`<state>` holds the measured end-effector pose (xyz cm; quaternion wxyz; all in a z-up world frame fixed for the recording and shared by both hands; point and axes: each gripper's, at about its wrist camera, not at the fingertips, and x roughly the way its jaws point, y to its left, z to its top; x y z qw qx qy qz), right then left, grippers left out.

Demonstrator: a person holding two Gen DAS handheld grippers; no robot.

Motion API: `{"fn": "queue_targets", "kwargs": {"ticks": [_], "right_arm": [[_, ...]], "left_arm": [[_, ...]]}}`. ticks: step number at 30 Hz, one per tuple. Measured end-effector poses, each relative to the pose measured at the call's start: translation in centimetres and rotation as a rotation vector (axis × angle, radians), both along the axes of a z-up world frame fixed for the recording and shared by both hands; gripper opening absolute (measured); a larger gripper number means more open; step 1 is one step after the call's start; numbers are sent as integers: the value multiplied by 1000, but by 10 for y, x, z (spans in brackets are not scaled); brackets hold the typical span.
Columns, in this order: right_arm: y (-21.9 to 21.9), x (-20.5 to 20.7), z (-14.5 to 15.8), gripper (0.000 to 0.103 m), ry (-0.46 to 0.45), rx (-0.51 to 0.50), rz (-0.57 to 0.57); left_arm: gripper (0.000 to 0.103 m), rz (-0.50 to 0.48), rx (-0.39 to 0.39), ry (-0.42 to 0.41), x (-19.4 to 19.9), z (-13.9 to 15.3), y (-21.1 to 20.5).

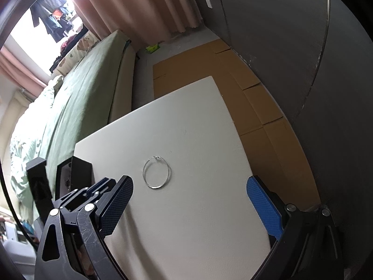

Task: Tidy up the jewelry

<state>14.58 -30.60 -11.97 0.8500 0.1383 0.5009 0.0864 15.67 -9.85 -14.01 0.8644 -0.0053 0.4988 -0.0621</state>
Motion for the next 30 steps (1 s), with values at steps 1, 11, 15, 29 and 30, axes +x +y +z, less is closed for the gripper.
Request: {"fn": "queue_targets", "kwargs": {"ticks": [1, 11, 15, 29, 30], "right_arm": [[0, 0, 0, 99, -2, 10, 1], [29, 15, -16, 96, -9, -63, 65], [50, 21, -27, 89, -10, -130, 129], [102, 28, -58, 69, -33, -384, 244], [103, 28, -58, 69, -43, -386, 239]], "left_arm": [[13, 6, -9, -5, 0, 3, 3], [13, 65, -105, -70, -5, 40, 37], [13, 102, -154, -77, -6, 48, 59], [13, 165, -239, -107, -12, 64, 109], [13, 169, -242, -107, -12, 64, 112]]}}
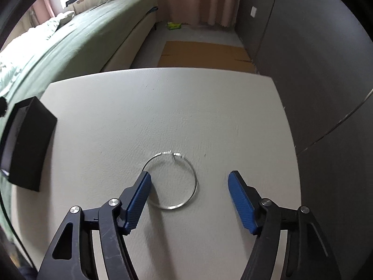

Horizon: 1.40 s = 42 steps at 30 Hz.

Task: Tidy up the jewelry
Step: 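Drop the ring into the box with the left tool while the right tool grasps the silver hoop earring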

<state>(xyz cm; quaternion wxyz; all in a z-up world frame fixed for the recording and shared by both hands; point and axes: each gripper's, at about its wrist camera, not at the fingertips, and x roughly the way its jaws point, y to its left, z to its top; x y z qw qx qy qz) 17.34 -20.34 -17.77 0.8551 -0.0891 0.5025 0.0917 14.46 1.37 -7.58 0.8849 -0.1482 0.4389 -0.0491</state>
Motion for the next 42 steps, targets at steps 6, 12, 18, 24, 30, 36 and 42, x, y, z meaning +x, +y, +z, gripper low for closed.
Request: {"fn": "queue_targets", "kwargs": {"ticks": [6, 12, 18, 24, 30, 36, 42], "right_arm": [[3, 5, 3, 66, -58, 16, -12], [7, 7, 8, 51, -88, 25, 5], [9, 13, 12, 11, -66, 38, 19], [-2, 20, 11, 4, -4, 126, -5], [-9, 12, 27, 4, 6, 288, -19], [0, -1, 51, 4, -27, 418, 6], [18, -16, 67, 4, -51, 521, 39]], "left_arm": [[13, 16, -16, -3, -3, 1, 16], [13, 32, -27, -4, -7, 3, 26], [13, 29, -19, -6, -8, 4, 26], [13, 32, -8, -5, -13, 6, 29], [13, 40, 4, 5, -21, 6, 38], [13, 52, 1, 33, -24, 3, 44], [22, 72, -34, 79, -18, -4, 52]]}}
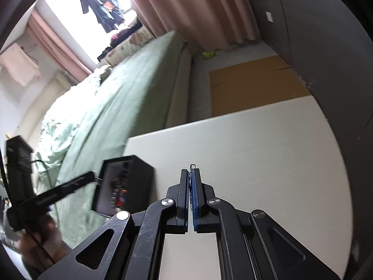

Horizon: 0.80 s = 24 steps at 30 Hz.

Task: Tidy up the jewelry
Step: 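Drop the ring into the box with the left tool while the right tool grasps the silver hoop earring, then carry the hoop earring over the box with the right tool and open it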

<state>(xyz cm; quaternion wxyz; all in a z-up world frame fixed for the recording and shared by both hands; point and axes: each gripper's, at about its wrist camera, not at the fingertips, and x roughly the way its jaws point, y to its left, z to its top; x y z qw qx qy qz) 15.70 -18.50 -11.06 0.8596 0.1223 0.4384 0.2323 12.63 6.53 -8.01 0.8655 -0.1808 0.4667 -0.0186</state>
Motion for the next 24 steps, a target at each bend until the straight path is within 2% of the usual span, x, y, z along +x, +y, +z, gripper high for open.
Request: {"fn": "queue_targets", "kwargs": {"ticks": [1, 3, 5, 12, 17, 19, 21, 22, 23, 24], "right_arm": [[5, 0, 2, 4, -6, 6, 6], [15, 0, 4, 4, -10, 30, 23], [24, -1, 6, 4, -12, 59, 44], [53, -12, 10, 4, -25, 166, 124], [84, -12, 7, 4, -10, 271, 209], [94, -10, 3, 5, 3, 281, 240], [100, -7, -6, 33, 52, 210, 227], [100, -6, -11, 56, 75, 169, 209], [97, -7, -13, 61, 72, 140, 184], [94, -8, -13, 61, 65, 127, 171]], "left_arm": [[28, 4, -20, 9, 1, -2, 3], [55, 15, -43, 4, 1, -2, 8], [61, 34, -38, -18, -1, 2, 13], [61, 88, -46, -36, -6, 7, 32], [61, 127, -47, -54, -11, 12, 48], [61, 142, -42, -63, -13, 13, 53], [61, 150, -36, -65, -15, 13, 56], [61, 154, -36, -66, -17, 13, 57], [61, 154, -39, -68, -17, 13, 57], [61, 152, -44, -72, -18, 14, 56]]}}
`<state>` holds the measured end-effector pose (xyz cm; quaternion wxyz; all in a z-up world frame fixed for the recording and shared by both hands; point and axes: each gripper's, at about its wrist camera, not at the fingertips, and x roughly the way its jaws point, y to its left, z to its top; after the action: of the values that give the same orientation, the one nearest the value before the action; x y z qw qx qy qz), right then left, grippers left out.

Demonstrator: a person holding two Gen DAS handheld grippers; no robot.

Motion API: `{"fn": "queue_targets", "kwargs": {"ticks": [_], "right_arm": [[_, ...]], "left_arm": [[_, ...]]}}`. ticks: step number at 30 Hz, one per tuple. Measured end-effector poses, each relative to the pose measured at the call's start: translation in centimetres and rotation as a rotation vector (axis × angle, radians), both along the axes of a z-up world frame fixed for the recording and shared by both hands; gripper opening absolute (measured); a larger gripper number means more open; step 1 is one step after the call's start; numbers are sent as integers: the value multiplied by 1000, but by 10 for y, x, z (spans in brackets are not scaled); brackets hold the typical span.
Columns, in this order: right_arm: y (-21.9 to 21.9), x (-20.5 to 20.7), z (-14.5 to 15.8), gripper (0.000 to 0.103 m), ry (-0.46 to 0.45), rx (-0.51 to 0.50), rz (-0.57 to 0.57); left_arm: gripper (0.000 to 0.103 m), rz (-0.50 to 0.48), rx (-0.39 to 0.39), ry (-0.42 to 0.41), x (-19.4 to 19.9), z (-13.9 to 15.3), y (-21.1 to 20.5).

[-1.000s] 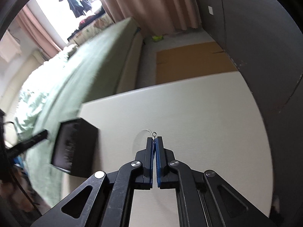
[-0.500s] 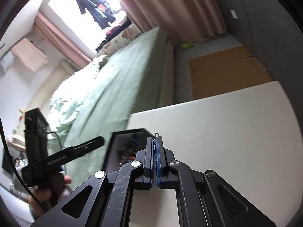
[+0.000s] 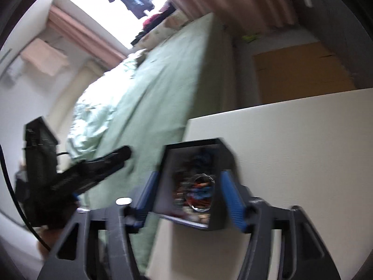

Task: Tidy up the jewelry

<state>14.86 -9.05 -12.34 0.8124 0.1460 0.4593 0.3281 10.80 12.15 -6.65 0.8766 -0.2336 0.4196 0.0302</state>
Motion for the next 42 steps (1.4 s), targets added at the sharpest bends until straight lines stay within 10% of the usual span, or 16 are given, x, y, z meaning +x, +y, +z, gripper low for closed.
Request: {"fn": "queue_targets", "kwargs": {"ticks": [16, 42], "right_arm": [[-79, -25, 27, 103, -32, -123, -140], [-147, -78, 64, 103, -149, -233, -262]], "left_arm": [[87, -82, 60, -43, -15, 4, -45], [103, -120, 171, -129, -76, 34, -112]]}}
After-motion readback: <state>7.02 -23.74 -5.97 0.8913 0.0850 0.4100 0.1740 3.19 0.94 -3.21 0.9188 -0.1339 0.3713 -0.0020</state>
